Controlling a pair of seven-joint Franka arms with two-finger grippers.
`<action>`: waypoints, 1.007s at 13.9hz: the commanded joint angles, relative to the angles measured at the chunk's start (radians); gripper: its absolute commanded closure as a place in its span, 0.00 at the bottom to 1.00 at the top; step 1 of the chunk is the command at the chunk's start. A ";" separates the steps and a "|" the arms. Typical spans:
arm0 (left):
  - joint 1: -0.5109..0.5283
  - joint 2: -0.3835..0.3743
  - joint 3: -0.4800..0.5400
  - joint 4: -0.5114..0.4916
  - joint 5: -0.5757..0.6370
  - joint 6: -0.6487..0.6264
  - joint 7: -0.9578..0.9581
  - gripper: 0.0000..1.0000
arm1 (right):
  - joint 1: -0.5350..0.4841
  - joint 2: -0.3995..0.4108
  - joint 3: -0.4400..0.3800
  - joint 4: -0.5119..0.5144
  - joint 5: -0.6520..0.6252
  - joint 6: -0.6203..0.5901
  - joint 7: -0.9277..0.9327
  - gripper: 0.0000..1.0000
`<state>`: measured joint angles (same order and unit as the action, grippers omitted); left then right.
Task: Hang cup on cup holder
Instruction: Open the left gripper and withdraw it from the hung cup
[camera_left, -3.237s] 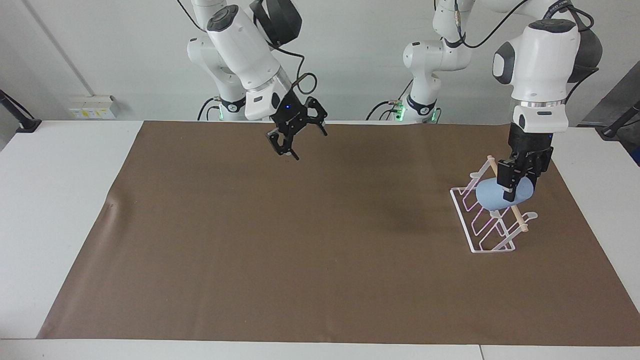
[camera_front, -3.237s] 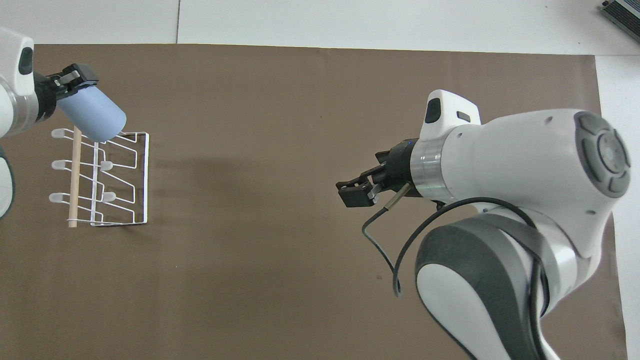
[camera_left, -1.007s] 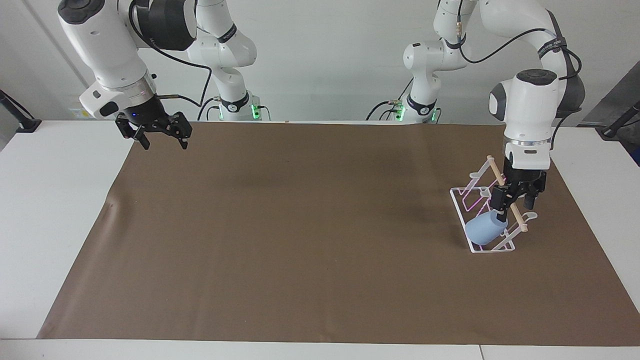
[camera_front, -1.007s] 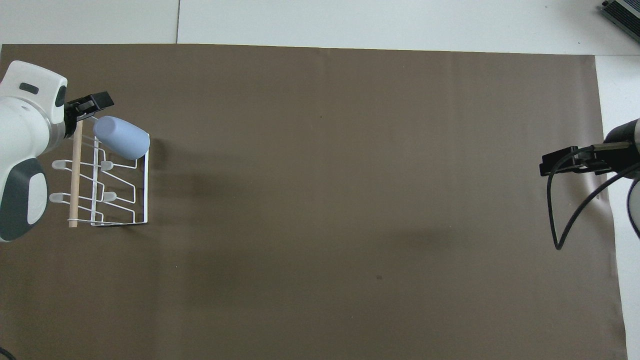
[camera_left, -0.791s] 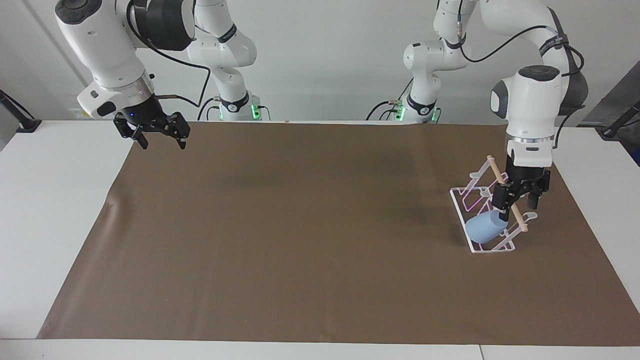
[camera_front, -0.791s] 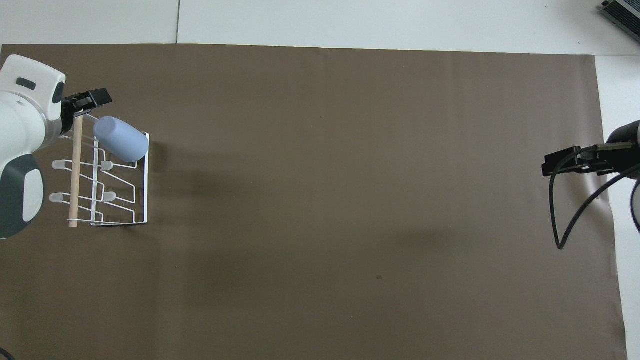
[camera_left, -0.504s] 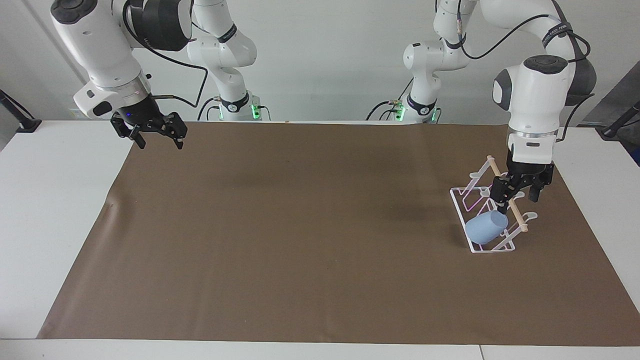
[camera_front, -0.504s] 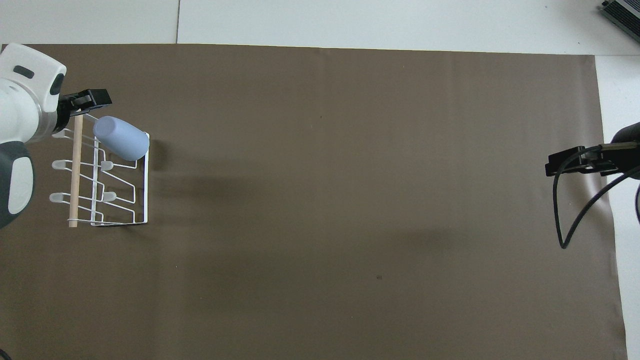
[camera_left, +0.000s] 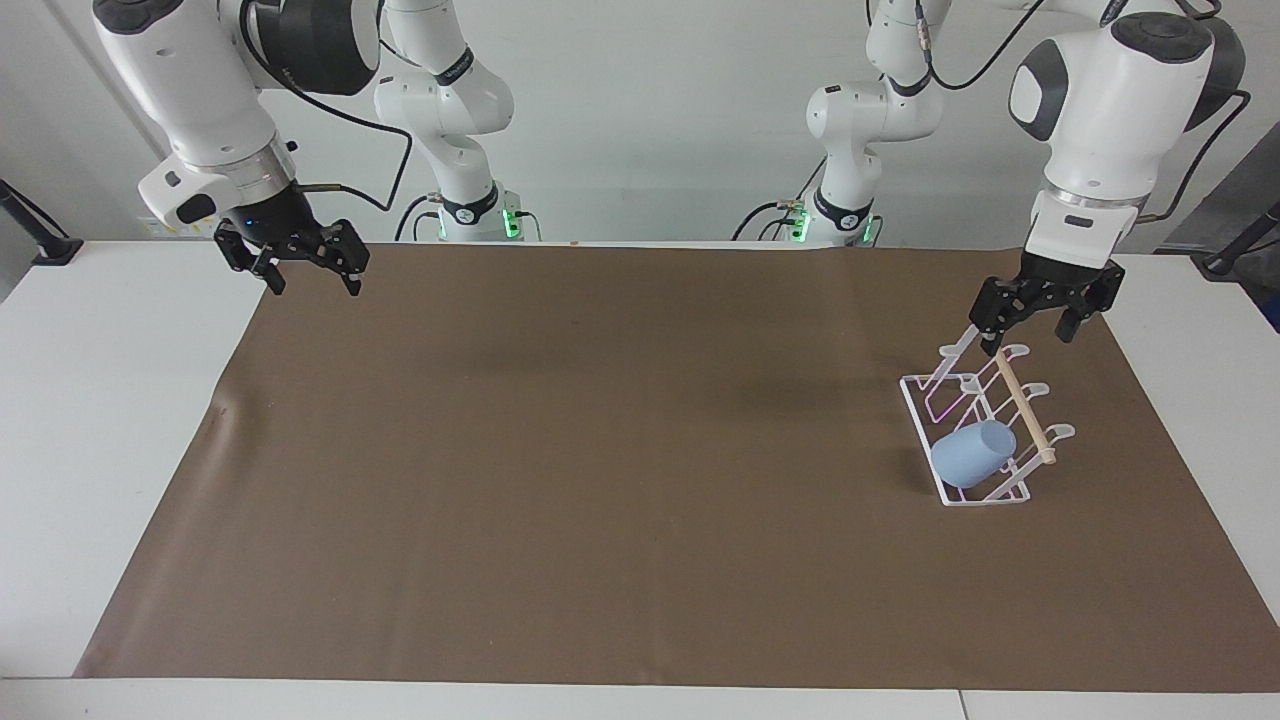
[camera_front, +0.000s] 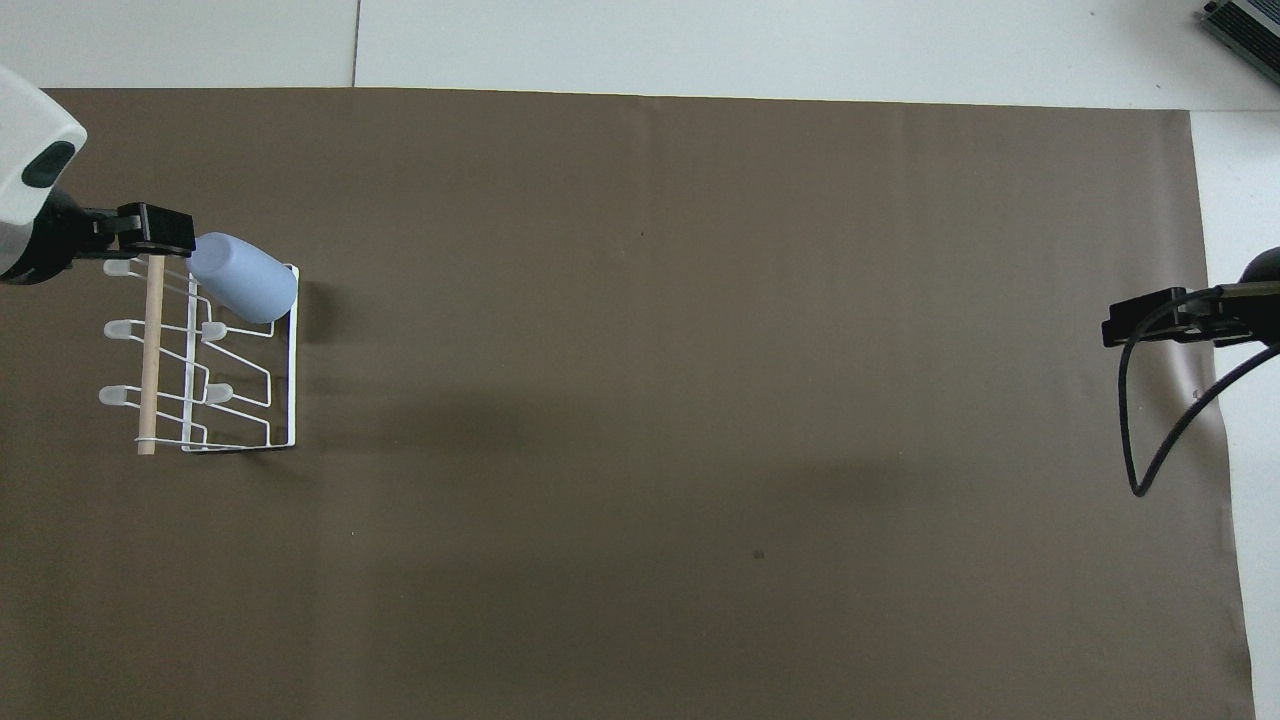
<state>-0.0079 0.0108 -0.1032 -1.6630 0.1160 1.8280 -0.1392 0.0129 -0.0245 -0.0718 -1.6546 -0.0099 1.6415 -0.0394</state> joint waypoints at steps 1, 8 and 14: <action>0.000 -0.044 0.007 0.003 -0.036 -0.114 0.134 0.00 | 0.007 -0.009 0.000 0.056 -0.021 -0.063 0.026 0.00; 0.003 -0.100 0.017 -0.008 -0.116 -0.230 0.164 0.00 | 0.009 -0.014 0.003 0.078 -0.006 -0.112 0.020 0.00; 0.011 -0.107 0.019 0.002 -0.161 -0.277 0.174 0.00 | 0.007 -0.014 0.001 0.076 -0.004 -0.112 0.021 0.00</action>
<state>-0.0057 -0.0803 -0.0856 -1.6541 -0.0326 1.5829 -0.0097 0.0200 -0.0322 -0.0713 -1.5716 -0.0098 1.5383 -0.0394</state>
